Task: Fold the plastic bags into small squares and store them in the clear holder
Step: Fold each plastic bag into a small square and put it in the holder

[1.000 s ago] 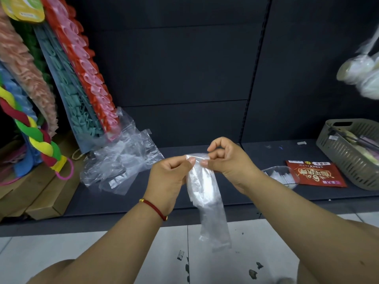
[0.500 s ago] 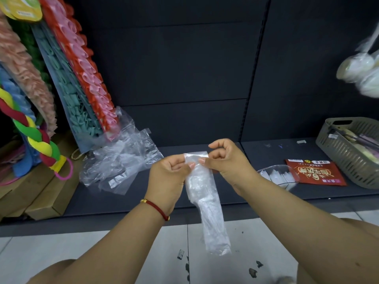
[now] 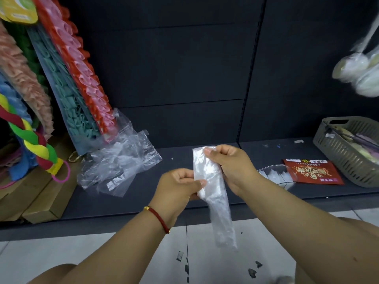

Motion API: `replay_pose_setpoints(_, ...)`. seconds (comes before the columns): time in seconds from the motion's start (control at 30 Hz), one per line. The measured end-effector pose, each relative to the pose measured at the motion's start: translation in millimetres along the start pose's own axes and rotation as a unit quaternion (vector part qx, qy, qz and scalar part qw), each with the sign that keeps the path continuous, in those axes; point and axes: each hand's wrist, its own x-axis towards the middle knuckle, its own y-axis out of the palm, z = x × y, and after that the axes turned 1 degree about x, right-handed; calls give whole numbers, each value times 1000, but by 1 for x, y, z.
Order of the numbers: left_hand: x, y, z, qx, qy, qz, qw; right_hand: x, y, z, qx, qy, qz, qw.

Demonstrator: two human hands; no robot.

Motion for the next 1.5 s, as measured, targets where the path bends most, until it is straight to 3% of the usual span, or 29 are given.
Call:
replay_pose_setpoints(0.13, 10, -13, -2, -3, 12, -65, 998, 1, -6, 9, -158, 39, 15, 986)
replay_pose_setpoints(0.2, 14, -20, -4, -6, 18, -90, 996, -1, -11, 16, -211, 90, 74, 971)
replay_pose_setpoints(0.3, 17, -26, -7, -25, 25, -94, 995, -8, -10, 13, -249, 125, 154, 948)
replay_pose_setpoints(0.47, 18, -27, -13, -59, 12, -102, 993, -10, -5, -2, -285, 105, 155, 940)
replay_pose_setpoints(0.73, 17, -27, -16, -68, -37, -79, 994, -6, -7, -12, -191, 107, 165, 962)
replay_pose_setpoints(0.9, 14, -26, -17, 2, -36, -35, 999, -2, -11, -11, -65, 121, 182, 974)
replay_pose_setpoints(1.03, 13, -24, -13, 117, -11, -32, 993, -1, -10, -9, 37, 132, 162, 977)
replay_pose_setpoints(1.23, 13, -18, -6, 164, 25, -58, 984, 0, -7, -18, -57, 39, 123, 990)
replay_pose_setpoints(1.5, 17, -13, 1, 84, 6, -96, 992, -1, -4, -21, -122, -58, 29, 990)
